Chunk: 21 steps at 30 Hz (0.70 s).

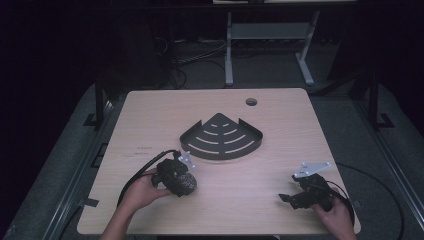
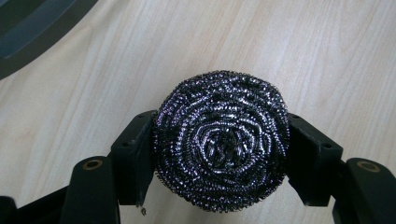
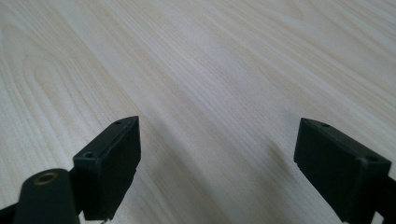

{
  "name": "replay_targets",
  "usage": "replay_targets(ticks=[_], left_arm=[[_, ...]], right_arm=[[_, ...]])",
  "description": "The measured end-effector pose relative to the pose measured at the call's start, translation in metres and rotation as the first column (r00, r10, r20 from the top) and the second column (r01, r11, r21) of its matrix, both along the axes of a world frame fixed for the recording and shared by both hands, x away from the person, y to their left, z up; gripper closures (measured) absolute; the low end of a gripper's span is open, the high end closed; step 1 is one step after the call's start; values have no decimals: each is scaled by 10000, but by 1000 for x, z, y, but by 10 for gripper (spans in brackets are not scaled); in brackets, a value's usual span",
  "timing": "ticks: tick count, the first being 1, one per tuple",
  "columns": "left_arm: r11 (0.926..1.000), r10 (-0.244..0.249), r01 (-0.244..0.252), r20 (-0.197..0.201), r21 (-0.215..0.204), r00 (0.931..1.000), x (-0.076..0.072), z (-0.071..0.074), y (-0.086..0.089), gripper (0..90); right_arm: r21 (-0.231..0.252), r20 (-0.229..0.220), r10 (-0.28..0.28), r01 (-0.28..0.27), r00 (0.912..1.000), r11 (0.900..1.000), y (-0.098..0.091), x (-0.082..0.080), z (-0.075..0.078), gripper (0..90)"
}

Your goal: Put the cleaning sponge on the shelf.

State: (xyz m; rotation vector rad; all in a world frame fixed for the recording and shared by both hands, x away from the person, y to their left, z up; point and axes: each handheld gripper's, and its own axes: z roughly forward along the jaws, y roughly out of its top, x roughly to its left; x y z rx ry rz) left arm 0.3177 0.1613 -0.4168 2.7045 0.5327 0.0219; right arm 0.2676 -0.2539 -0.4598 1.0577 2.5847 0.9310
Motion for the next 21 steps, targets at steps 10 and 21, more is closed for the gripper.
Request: replay_targets(ticks=[10, 21], left_arm=[[9998, -182, 183, -150, 94, 9997, 11, 6, -7, 328], [9991, -339, 344, -208, 255, 9992, 21, 15, -17, 328]], right_arm=[[11, 5, -5, 5, 10000, 10000, 0, 2, 0, 144], [11, 20, -33, 33, 10000, 10000, -2, 1, 0, 144]])
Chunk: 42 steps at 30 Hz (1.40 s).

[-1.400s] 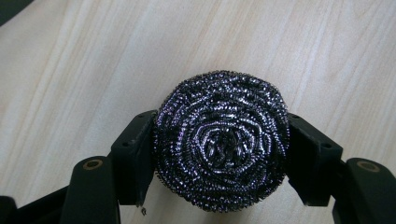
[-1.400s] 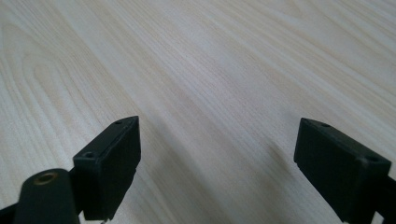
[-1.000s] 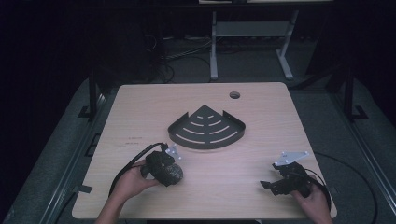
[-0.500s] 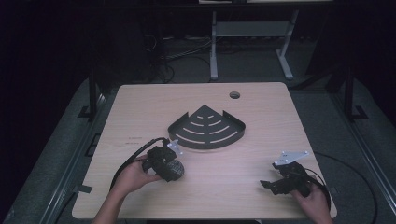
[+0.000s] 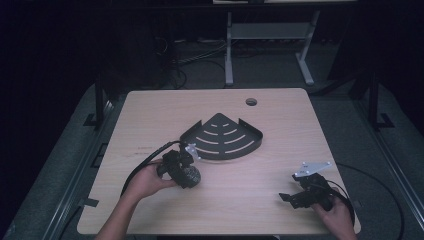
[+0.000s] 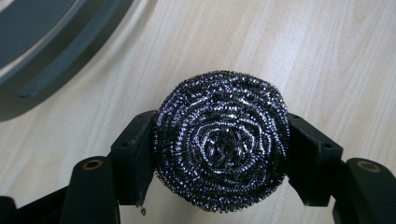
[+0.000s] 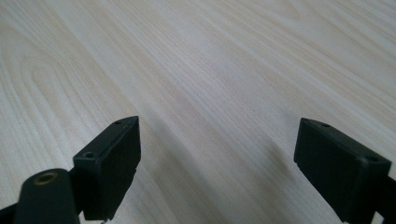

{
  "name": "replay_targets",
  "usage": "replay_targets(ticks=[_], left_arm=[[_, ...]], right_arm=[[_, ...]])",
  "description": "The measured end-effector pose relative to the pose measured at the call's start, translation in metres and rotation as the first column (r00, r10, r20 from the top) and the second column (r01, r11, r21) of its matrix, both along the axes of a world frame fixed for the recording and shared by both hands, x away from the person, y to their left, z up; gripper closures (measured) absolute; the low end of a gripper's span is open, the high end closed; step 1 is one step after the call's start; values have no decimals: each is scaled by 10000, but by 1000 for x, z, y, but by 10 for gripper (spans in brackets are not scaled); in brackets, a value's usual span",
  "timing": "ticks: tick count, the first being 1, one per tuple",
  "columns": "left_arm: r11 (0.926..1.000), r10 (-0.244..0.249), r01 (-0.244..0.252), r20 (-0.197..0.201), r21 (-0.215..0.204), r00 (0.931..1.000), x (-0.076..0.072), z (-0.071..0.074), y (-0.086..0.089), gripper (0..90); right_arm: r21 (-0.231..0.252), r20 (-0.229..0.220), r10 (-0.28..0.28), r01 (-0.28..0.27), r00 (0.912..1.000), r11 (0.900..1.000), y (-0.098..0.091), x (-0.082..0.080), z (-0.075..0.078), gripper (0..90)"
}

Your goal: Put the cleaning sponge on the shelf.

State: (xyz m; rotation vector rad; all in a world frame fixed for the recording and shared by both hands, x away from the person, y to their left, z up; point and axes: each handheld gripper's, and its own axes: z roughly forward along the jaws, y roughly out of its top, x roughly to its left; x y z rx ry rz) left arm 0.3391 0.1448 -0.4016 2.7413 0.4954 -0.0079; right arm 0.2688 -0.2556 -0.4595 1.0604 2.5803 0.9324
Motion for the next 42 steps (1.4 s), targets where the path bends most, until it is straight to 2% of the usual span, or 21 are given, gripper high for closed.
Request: replay_targets(ticks=[12, 16, 21, 27, 42], left_arm=[[9999, -149, 149, 91, -3, 9998, 16, 14, -11, 328], [9997, -221, 220, 123, 132, 9997, 20, 17, -14, 328], [9999, -158, 157, 110, 55, 9998, 26, 20, -16, 328], [9993, -274, 271, 127, 252, 9995, 33, 23, -20, 328], [9986, -444, 436, 292, 288, 9986, 52, 36, -34, 328]], right_arm=[[68, 9, -12, 12, 10000, 10000, 0, 0, 1, 144], [80, -29, -24, 25, 10000, 10000, 1, -1, 1, 144], [58, -9, 7, -7, 10000, 10000, 1, -1, 1, 144], [70, -45, 2, -1, 10000, 10000, 1, -1, 0, 144], [29, -38, -10, 10, 10000, 10000, 2, -1, 1, 144]])
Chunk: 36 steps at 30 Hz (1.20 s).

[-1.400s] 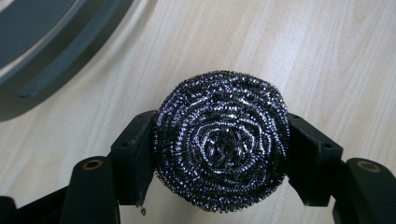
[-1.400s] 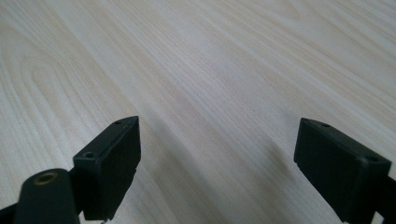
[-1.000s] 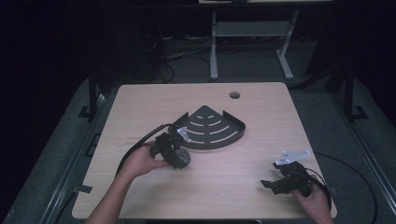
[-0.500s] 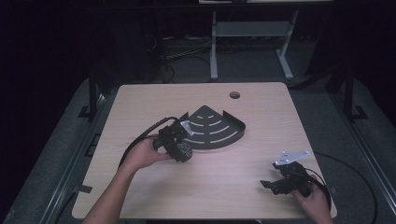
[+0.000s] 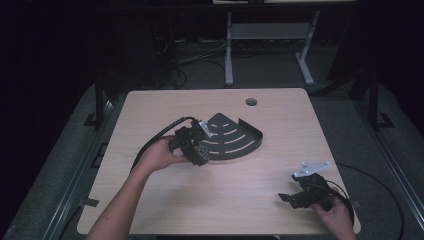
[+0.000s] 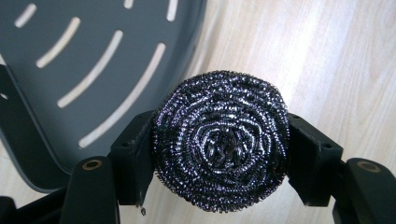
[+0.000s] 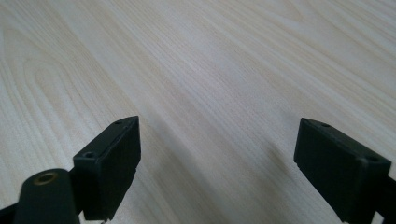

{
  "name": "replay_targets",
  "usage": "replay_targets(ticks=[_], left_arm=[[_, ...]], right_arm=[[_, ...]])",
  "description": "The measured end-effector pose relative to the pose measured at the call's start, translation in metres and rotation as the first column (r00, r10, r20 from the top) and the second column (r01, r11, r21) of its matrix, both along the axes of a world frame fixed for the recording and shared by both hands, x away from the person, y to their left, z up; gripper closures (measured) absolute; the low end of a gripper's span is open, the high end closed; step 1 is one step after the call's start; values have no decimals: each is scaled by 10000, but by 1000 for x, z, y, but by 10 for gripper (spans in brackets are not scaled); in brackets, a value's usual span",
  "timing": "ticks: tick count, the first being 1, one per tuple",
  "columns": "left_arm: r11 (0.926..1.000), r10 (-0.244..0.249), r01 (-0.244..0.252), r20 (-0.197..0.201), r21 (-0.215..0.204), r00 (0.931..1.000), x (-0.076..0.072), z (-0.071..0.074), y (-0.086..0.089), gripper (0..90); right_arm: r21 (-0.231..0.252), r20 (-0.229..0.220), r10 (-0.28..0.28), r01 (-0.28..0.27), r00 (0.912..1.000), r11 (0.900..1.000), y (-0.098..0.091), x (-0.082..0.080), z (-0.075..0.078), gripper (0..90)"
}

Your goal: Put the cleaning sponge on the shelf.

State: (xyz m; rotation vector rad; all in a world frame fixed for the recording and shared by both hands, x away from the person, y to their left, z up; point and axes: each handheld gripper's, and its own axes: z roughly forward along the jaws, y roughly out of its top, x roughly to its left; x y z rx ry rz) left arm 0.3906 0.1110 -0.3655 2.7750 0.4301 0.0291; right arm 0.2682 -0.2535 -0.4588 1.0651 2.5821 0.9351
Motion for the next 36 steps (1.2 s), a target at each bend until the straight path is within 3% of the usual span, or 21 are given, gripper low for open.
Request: replay_targets(ticks=[17, 36], left_arm=[[9998, 172, -172, -20, -75, 9999, 28, 3, -12, 327], [9989, 467, -467, -133, 22, 9988, 51, -12, -20, 327]], right_arm=[[109, 29, 100, -100, 9999, 9999, 4, 3, 3, 144], [44, 46, 148, -148, 9999, 9999, 4, 2, 3, 144]])
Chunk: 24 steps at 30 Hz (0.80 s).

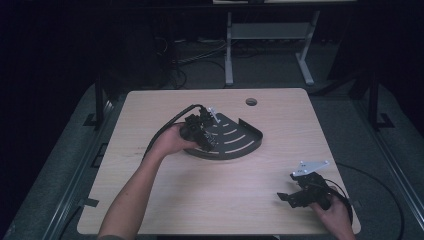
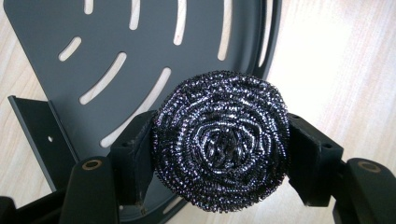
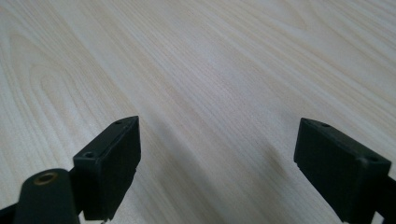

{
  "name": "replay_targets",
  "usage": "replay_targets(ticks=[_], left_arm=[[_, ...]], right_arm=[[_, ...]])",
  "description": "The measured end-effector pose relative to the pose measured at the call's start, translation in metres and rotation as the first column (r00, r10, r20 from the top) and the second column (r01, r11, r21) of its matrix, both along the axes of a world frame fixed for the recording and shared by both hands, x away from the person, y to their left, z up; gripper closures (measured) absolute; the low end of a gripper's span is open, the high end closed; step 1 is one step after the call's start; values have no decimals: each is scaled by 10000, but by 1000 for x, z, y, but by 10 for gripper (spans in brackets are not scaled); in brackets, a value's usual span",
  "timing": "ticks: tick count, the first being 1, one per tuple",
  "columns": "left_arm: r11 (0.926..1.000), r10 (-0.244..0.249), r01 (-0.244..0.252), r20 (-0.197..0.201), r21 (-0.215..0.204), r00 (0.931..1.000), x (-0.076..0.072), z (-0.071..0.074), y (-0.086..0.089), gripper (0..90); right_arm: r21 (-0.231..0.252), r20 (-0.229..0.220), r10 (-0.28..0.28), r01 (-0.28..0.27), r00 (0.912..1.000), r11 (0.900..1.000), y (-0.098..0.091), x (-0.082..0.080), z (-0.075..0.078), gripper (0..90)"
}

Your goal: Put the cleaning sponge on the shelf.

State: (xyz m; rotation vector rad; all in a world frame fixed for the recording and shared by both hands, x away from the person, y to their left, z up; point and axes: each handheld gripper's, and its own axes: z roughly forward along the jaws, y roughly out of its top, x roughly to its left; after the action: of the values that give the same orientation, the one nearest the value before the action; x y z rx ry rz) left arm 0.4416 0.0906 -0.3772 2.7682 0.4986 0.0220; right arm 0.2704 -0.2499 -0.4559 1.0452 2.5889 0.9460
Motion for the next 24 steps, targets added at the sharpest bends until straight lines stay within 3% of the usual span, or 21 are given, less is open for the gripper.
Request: replay_targets(ticks=[17, 24], left_arm=[[9991, 432, -432, 98, 17, 9990, 18, -14, -1, 325], [9981, 618, -618, -143, -6, 9980, 25, -21, -2, 324]], right_arm=[[37, 15, -53, 53, 10000, 10000, -2, 0, 1, 144], [68, 38, -54, 54, 10000, 10000, -3, 0, 1, 144]])
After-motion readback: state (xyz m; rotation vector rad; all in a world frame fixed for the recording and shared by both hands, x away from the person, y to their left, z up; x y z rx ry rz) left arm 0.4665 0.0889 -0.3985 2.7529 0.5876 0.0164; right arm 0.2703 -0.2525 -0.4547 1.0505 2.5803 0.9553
